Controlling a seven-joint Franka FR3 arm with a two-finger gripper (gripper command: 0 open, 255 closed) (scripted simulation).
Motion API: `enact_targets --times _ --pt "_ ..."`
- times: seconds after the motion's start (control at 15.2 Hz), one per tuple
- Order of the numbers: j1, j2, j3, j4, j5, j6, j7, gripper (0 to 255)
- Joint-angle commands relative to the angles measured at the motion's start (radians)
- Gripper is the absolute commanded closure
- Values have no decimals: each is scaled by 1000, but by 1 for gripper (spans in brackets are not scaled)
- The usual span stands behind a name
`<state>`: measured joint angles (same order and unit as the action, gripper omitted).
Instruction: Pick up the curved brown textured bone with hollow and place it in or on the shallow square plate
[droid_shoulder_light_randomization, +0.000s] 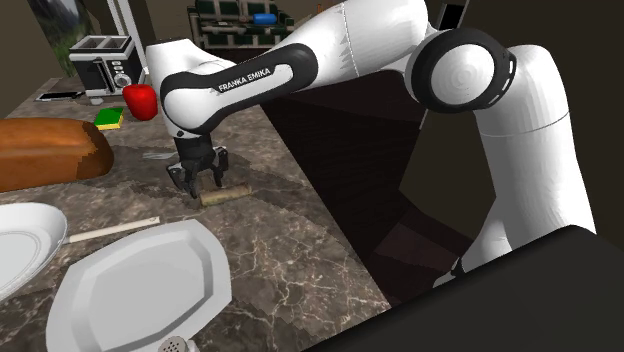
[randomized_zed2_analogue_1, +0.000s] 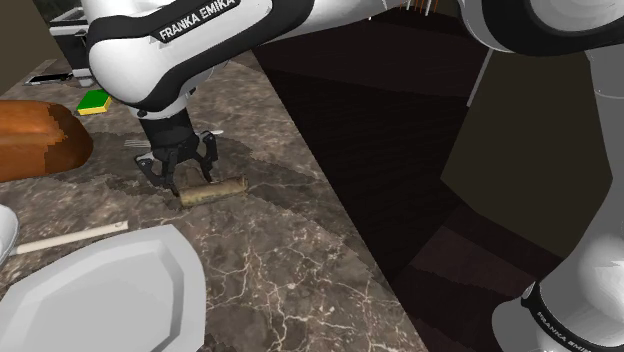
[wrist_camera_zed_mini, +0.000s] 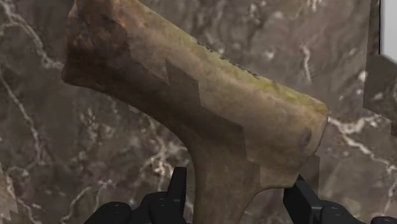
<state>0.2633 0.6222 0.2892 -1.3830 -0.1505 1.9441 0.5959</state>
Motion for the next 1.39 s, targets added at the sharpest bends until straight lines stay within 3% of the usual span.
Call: enact_targets --times 0.0,0.46,1.32 --pt "0 0 0 0 0 0 0 255" --pt "0 0 0 0 0 0 0 255" --pt "5 -37 8 118 12 -153 -7 255"
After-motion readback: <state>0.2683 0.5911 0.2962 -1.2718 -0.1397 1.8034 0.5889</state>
